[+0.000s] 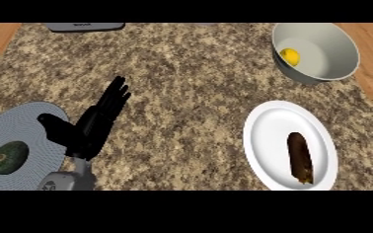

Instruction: Pick the lemon from the plate and place it in the bowl

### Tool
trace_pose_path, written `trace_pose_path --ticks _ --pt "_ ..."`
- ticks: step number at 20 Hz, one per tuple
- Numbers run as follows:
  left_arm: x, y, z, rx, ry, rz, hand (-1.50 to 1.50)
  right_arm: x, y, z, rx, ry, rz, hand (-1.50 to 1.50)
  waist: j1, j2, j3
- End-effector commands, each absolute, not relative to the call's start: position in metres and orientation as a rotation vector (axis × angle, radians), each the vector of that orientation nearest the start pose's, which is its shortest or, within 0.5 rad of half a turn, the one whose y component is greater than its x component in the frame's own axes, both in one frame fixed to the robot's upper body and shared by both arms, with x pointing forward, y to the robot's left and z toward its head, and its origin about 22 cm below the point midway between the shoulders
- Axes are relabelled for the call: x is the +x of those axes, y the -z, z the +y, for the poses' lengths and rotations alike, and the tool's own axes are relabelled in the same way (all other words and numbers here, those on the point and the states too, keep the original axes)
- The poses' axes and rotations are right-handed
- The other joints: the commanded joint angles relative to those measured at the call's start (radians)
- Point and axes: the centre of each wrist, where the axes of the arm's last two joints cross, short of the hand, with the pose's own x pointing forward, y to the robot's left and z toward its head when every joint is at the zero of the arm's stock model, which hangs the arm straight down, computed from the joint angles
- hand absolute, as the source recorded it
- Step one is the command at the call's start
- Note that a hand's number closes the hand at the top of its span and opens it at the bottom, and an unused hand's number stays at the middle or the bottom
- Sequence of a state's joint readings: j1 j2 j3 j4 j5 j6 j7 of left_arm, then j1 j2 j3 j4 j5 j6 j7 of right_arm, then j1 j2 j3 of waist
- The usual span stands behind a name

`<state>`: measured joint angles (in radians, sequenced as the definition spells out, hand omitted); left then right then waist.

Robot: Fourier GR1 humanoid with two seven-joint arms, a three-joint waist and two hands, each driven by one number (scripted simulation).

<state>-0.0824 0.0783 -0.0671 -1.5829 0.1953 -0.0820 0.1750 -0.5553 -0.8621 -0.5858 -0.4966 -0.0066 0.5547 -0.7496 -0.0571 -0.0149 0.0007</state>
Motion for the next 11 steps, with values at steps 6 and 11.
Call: trace_pose_path --ticks 6,11 --pt "0.248 -0.025 0.231 -0.185 0.013 -1.472 0.00 0.170 -0.085 -0.595 -0.091 -0.188 -2.122 1.50 -0.062 -0.014 0.002" --pt "0.244 -0.017 0.236 -0.178 0.011 -1.471 0.00 0.125 -0.042 -0.579 -0.027 -0.247 -1.960 1.50 -0.080 -0.011 0.006"
